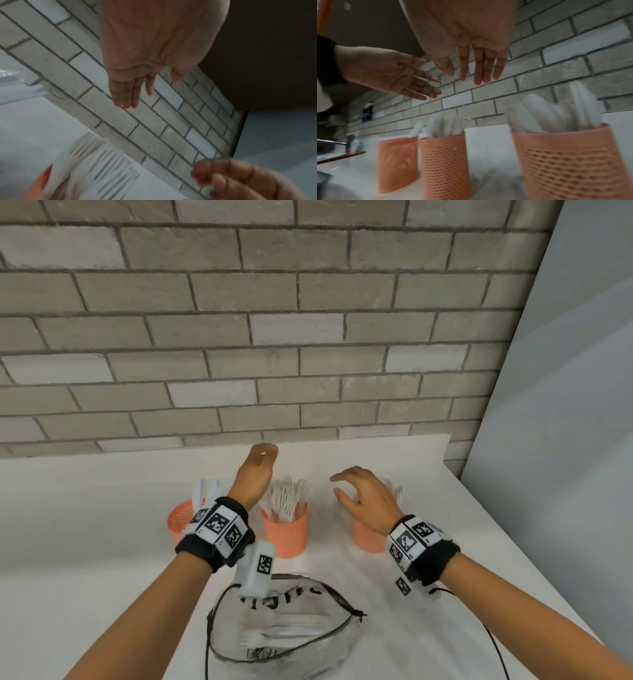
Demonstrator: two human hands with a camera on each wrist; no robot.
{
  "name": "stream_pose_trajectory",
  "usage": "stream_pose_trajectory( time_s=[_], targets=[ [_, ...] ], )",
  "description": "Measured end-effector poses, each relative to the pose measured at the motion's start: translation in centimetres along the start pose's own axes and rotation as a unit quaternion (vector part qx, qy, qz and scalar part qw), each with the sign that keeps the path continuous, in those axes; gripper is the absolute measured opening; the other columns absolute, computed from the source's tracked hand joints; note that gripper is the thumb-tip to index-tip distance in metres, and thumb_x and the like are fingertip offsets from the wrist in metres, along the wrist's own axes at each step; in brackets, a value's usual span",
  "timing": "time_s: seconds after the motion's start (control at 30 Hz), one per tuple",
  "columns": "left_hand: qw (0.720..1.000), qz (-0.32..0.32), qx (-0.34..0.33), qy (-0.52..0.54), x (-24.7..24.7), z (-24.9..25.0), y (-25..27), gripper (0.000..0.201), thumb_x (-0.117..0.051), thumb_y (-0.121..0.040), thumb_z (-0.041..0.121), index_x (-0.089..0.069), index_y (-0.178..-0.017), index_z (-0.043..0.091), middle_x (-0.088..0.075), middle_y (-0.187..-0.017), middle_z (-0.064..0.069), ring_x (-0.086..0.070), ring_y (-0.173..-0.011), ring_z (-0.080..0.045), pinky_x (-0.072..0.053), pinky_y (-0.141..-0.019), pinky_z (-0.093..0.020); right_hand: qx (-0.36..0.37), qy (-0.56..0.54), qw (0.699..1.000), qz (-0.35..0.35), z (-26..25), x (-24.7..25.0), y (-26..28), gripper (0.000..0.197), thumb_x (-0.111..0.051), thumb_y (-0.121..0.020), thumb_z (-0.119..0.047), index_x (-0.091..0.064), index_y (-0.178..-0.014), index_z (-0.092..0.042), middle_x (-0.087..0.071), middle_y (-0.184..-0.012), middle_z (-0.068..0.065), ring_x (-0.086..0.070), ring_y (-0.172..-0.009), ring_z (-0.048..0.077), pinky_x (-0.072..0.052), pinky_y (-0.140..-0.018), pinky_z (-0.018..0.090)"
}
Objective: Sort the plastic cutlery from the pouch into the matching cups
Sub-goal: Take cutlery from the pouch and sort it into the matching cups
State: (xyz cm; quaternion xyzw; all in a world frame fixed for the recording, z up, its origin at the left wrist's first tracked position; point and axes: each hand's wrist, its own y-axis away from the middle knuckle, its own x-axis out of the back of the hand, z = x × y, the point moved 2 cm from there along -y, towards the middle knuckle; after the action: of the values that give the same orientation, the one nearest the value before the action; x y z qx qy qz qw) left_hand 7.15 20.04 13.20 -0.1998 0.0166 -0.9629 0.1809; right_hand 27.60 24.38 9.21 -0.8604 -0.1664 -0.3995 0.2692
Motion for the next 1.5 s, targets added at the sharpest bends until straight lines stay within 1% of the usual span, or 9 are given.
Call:
stream_pose_trajectory(
  time_s=[0.17, 0.27, 0.5, 0.6, 0.77, 0.9, 1.13, 1.37, 1.5],
  targets=[
    [0.997, -0.066, -0.031, -0.038, 3.5, -1.6, 3.4, 0.025, -0.047, -0.090, 0.000, -0.056, -0.081, 0.022, -0.061, -0.089, 0.005, -0.055, -0.089, -0.013, -0.040, -0.079, -0.023, 0.024, -0.098, 0.989, -0.111, -5.1, -2.8, 3.0, 0.011, -0.065, -0.082, -0.015, -0.071, -0.088, -0.009, -0.069, -0.076, 0.000, -0.058, -0.066, 0.003, -0.050, -0.069, 0.023],
    [0.983, -0.134, -0.031, -0.122, 4.3, -3.8, 6.4, 0.029, -0.050, -0.086, -0.003, -0.057, -0.074, 0.023, -0.061, -0.089, 0.008, -0.056, -0.091, -0.012, -0.042, -0.085, -0.022, 0.032, -0.084, 0.969, -0.229, -7.4, -5.0, 5.3, 0.012, -0.070, -0.079, -0.018, -0.073, -0.084, -0.007, -0.067, -0.069, -0.004, -0.056, -0.053, -0.003, -0.048, -0.062, 0.016],
    [0.930, -0.250, -0.023, -0.269, 3.7, -8.5, 12.2, 0.039, -0.064, -0.080, 0.013, -0.061, -0.054, 0.042, -0.051, -0.120, -0.004, -0.047, -0.118, -0.016, -0.036, -0.097, -0.026, 0.010, 0.078, 0.924, -0.374, -8.6, -9.0, 8.9, 0.025, -0.064, -0.084, -0.017, -0.069, -0.103, -0.002, -0.070, -0.106, 0.013, -0.064, -0.098, 0.026, -0.044, -0.079, 0.024],
    [0.913, -0.245, 0.003, -0.328, 3.5, -10.3, 13.4, 0.013, -0.062, -0.083, 0.023, -0.069, -0.088, 0.033, -0.041, -0.133, -0.005, -0.039, -0.128, -0.019, -0.034, -0.105, -0.031, -0.034, 0.133, 0.905, -0.402, -8.2, -10.2, 9.3, 0.052, -0.066, -0.084, -0.030, -0.054, -0.129, -0.008, -0.055, -0.133, 0.012, -0.050, -0.121, 0.027, -0.039, -0.097, 0.030],
    [0.882, -0.287, 0.059, -0.369, 3.5, -11.9, 14.6, 0.062, -0.062, -0.085, 0.026, -0.035, -0.141, 0.026, -0.038, -0.136, -0.008, -0.049, -0.120, -0.027, -0.042, -0.099, -0.032, -0.069, 0.134, 0.889, -0.432, -8.1, -11.5, 9.6, 0.082, -0.070, -0.080, -0.035, -0.027, -0.146, -0.013, -0.031, -0.152, 0.008, -0.031, -0.139, 0.024, -0.026, -0.114, 0.032],
    [0.901, -0.318, 0.094, -0.279, 3.6, -12.0, 15.0, 0.069, -0.055, -0.083, 0.003, -0.029, -0.144, 0.023, -0.040, -0.133, -0.013, -0.055, -0.087, -0.025, -0.051, -0.052, -0.018, -0.073, 0.164, 0.871, -0.458, -8.6, -12.6, 9.6, 0.085, -0.069, -0.081, -0.036, -0.021, -0.147, -0.011, -0.029, -0.153, 0.011, -0.030, -0.139, 0.026, -0.023, -0.114, 0.030],
    [0.910, -0.334, 0.059, -0.239, 4.4, -10.0, 13.9, 0.065, -0.051, -0.081, -0.002, -0.034, -0.141, 0.016, -0.045, -0.130, -0.013, -0.054, -0.087, -0.023, -0.045, -0.047, -0.016, -0.083, 0.183, 0.874, -0.443, -9.4, -13.8, 9.7, 0.072, -0.064, -0.085, -0.034, -0.027, -0.141, -0.008, -0.043, -0.138, 0.018, -0.043, -0.126, 0.034, -0.035, -0.104, 0.034],
    [0.895, -0.341, 0.041, -0.283, 5.4, -9.7, 13.3, 0.065, -0.053, -0.081, 0.002, -0.034, -0.141, 0.020, -0.040, -0.142, -0.007, -0.046, -0.123, -0.025, -0.043, -0.099, -0.031, -0.132, 0.179, 0.868, -0.445, -9.7, -13.4, 8.8, 0.055, -0.051, -0.092, -0.041, -0.044, -0.131, -0.004, -0.050, -0.135, 0.017, -0.047, -0.124, 0.033, -0.038, -0.101, 0.033],
    [0.897, -0.330, 0.034, -0.291, 6.2, -9.7, 12.7, 0.061, -0.053, -0.081, 0.003, -0.039, -0.137, 0.023, -0.040, -0.140, -0.007, -0.046, -0.121, -0.024, -0.043, -0.095, -0.028, -0.139, 0.176, 0.874, -0.432, -9.4, -12.7, 8.1, 0.043, -0.047, -0.094, -0.036, -0.051, -0.127, -0.009, -0.054, -0.131, 0.014, -0.048, -0.123, 0.031, -0.037, -0.099, 0.030]
  ],
)
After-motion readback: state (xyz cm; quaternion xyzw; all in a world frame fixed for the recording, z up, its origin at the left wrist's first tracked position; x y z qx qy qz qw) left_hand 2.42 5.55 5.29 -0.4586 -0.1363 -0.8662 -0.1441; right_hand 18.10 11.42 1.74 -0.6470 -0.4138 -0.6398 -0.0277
